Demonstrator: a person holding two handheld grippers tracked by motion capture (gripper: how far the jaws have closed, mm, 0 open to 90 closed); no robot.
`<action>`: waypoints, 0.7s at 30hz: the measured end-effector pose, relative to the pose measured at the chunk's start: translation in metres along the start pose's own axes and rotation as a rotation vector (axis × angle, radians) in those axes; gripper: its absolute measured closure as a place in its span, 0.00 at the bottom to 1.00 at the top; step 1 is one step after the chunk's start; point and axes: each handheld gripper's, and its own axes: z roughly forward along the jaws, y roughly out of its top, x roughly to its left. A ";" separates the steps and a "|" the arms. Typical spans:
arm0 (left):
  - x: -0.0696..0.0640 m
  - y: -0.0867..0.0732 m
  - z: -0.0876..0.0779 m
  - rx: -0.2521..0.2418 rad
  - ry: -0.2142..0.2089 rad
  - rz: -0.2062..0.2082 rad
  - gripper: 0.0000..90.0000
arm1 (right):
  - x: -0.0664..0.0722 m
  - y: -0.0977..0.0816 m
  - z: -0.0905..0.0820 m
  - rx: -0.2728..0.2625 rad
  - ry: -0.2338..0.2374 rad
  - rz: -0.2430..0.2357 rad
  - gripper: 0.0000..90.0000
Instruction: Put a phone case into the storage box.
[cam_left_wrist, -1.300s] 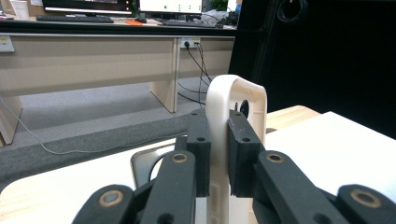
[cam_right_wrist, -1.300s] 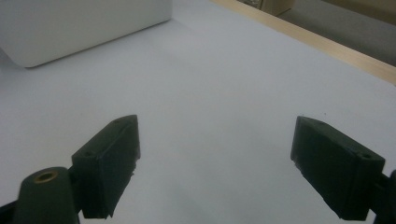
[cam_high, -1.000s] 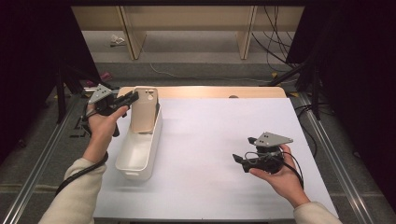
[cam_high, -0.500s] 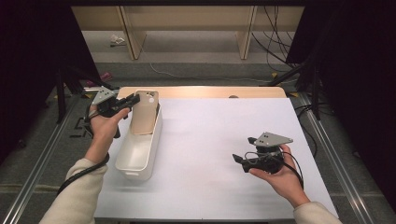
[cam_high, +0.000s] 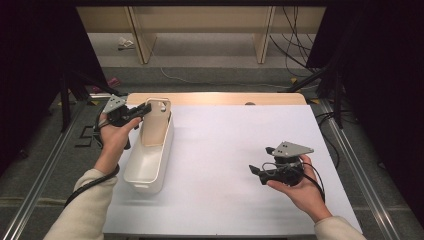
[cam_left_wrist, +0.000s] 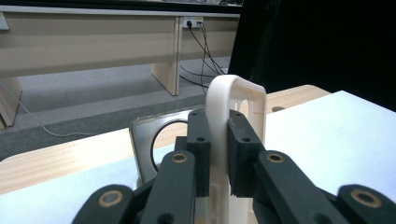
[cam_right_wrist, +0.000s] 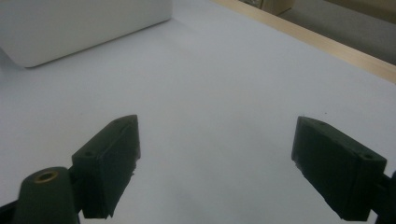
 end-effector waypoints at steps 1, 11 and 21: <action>0.000 0.000 0.000 0.002 -0.001 -0.001 0.90 | 0.000 0.000 0.000 0.000 0.001 0.000 0.18; 0.002 -0.004 0.003 0.016 0.001 -0.004 0.90 | 0.000 0.000 0.000 -0.002 0.001 0.000 0.18; 0.004 -0.008 0.005 0.027 0.006 -0.010 0.90 | 0.000 0.000 0.000 -0.001 0.000 -0.001 0.18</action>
